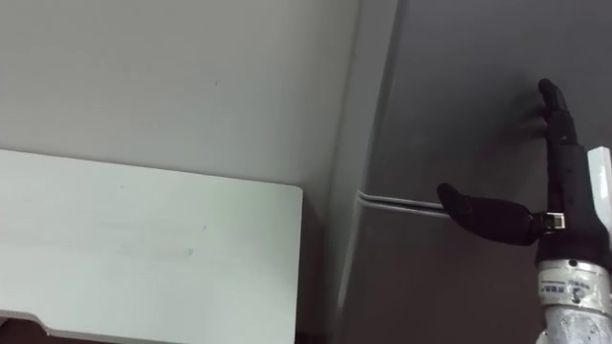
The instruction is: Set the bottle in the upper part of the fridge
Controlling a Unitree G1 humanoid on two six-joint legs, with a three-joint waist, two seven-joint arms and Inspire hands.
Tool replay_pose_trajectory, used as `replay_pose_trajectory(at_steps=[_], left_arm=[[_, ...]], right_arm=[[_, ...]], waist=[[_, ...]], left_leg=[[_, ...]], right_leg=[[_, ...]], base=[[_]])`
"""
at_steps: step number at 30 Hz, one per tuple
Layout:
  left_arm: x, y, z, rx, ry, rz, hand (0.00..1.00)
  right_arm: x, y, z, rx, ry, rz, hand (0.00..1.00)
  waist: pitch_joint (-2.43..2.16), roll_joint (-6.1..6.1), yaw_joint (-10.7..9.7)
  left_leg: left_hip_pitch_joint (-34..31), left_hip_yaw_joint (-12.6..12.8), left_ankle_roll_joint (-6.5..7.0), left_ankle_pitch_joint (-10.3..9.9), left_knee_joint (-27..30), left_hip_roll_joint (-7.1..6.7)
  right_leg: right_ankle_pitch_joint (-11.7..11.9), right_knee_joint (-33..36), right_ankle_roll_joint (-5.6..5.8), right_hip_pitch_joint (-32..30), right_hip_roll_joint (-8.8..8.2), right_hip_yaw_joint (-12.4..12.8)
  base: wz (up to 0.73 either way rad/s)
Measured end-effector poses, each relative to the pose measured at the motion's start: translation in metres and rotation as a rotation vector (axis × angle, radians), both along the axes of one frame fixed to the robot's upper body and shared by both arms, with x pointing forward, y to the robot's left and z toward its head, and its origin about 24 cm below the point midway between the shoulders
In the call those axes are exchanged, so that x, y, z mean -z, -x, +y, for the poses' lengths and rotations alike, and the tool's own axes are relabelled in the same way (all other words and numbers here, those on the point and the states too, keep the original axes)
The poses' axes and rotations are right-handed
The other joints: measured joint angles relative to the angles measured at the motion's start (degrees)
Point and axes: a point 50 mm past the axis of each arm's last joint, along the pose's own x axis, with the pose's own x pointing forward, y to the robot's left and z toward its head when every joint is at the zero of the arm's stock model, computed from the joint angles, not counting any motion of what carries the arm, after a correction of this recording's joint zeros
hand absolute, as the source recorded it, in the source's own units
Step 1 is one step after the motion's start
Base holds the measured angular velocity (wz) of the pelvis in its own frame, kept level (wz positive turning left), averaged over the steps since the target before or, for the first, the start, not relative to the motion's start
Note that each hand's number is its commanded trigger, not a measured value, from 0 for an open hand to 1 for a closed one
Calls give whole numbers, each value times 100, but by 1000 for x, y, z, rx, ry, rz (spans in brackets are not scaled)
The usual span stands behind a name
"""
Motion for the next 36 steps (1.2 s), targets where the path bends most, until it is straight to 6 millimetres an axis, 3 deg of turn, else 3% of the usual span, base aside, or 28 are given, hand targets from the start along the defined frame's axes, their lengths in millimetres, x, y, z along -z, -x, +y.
replay_pose_trajectory(at_steps=[6,8,12,18,21,29,36], left_arm=[[0,3,0,-2,1,5,0],[0,5,0,-2,2,2,0],[0,12,1,-3,4,7,0],[-1,15,3,-18,2,-14,0],[-1,19,2,-21,5,-5,0],[-2,23,6,-87,-7,-23,0],[-3,19,8,-107,-57,-46,0]], right_arm=[[-1,0,0,-18,-24,1,0],[-2,0,1,-21,-24,-2,0],[-1,3,-1,-22,-51,-2,0],[15,24,-30,88,-156,35,0],[17,33,-45,155,-205,24,0],[13,55,-78,331,-394,-81,0],[40,81,-94,457,-514,-25,0]], waist=[[-67,124,-32],[-68,148,-67],[-51,127,-177],[-6,39,-180],[13,29,-312],[-15,89,-619],[11,151,-748]], left_leg=[[-26,3,6,-3,14,-3],[-21,2,6,-2,10,-6],[50,1,7,0,-17,-7],[76,45,17,-14,-89,-21],[50,67,19,-14,-138,-33],[77,129,19,-12,-277,-64],[119,165,21,-17,-368,-65]], right_leg=[[12,12,-5,-19,5,14],[11,14,-7,-15,4,15],[6,-2,-6,59,15,9],[-15,-18,4,26,13,68],[-18,-1,10,-50,6,77],[-57,-3,36,-106,-5,138],[-58,18,36,-114,-9,170]], base=[[0],[2],[2],[-3],[-7],[-4],[-2]])
